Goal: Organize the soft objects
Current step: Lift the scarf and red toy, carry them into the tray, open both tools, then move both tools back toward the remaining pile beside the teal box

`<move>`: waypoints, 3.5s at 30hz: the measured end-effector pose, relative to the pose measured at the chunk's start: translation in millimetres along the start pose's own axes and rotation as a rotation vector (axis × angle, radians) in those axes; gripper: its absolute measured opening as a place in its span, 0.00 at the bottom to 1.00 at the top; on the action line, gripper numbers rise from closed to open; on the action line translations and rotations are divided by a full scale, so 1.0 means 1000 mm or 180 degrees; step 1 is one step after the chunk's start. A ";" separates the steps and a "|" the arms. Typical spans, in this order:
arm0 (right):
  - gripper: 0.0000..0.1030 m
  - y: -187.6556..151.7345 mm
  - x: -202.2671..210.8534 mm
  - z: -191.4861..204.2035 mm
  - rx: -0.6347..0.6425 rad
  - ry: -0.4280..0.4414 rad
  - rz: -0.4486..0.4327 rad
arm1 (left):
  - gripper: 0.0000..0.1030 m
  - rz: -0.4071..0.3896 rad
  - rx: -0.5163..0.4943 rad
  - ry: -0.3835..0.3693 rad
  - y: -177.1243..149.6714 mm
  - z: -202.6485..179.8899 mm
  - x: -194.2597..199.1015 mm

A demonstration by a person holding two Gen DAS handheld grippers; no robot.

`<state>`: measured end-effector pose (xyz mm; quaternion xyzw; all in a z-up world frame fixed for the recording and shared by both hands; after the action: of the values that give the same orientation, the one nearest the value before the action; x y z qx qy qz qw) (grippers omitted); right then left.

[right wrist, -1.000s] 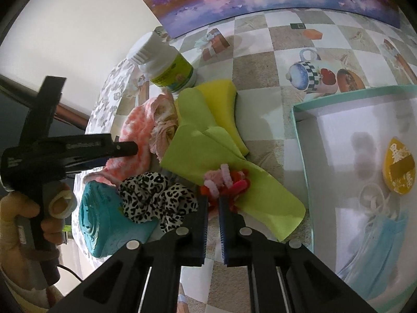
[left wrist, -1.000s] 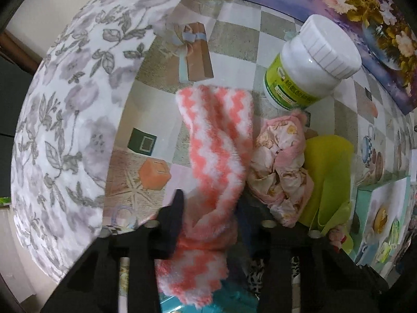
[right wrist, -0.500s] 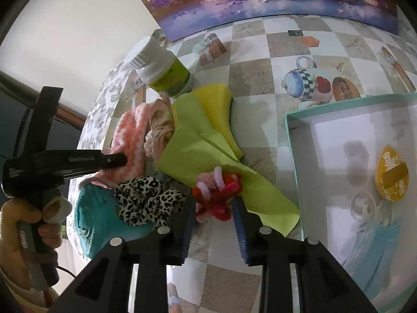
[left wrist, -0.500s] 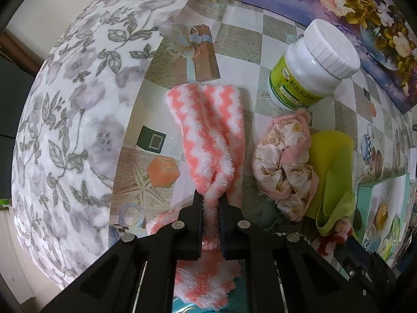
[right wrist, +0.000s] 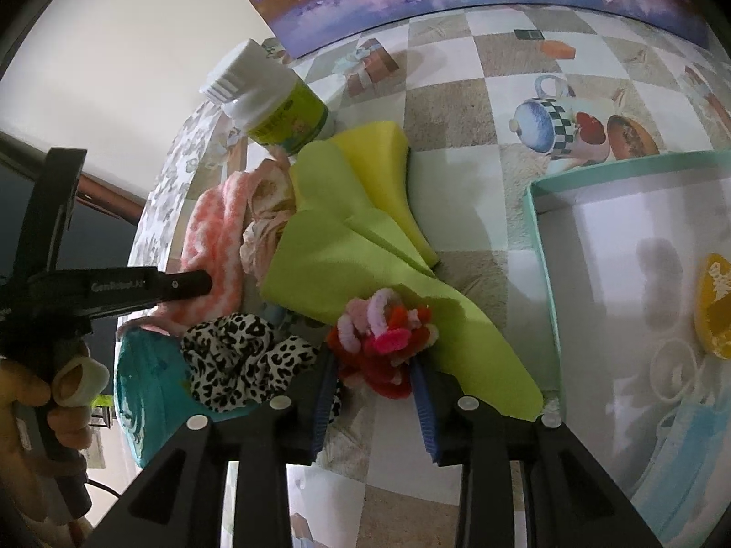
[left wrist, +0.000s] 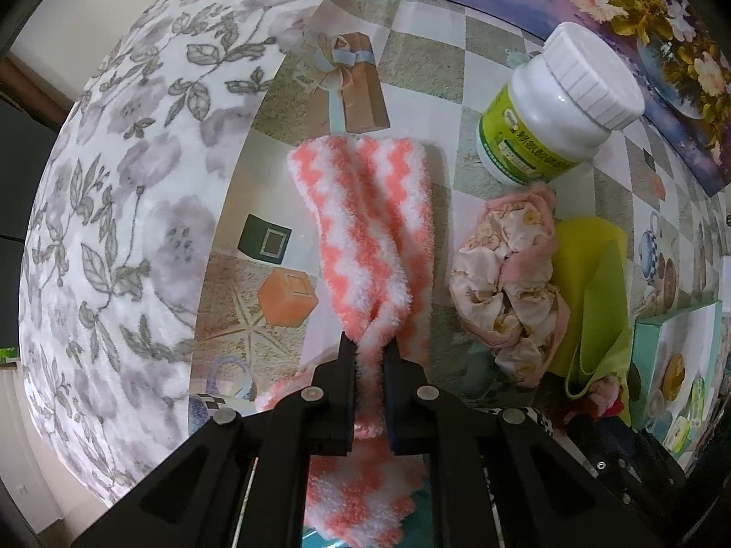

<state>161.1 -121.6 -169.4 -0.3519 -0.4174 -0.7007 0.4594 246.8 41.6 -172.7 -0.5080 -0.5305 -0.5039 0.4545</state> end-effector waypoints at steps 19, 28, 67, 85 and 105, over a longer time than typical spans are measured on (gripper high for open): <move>0.29 0.004 0.016 -0.007 -0.0142 0.0139 -0.0107 | 0.08 -0.0180 0.0148 0.0047 0.001 0.015 0.009; 0.29 0.005 0.061 -0.002 -0.0144 0.0233 -0.0336 | 0.08 -0.0734 0.0157 -0.0046 -0.003 0.008 0.085; 0.30 -0.021 0.236 -0.237 -0.1231 -0.1200 -0.1004 | 0.08 -0.1060 -0.1105 -0.1103 -0.135 -0.299 0.106; 0.62 -0.018 0.212 -0.221 -0.1041 -0.1312 -0.0771 | 0.69 -0.0762 -0.0826 -0.0792 -0.128 -0.277 0.079; 1.00 -0.013 0.214 -0.203 -0.0860 -0.1552 -0.0733 | 0.98 -0.1072 0.0333 -0.0133 -0.067 -0.121 0.098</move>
<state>55.7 -378.3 -67.4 -0.5181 -0.4555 -0.6922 0.2121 169.4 -69.6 -70.4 -0.3980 -0.6429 -0.5339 0.3783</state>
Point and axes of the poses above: each gripper's, at about its wrist camera, not at the fingertips, and x roughly against the way its jaws point, z to its left, y to its top, the point moved 8 cm from there along -x, roughly the way its jaws point, and after that the axes turned 4 degrees about x, right-handed, at the moved point
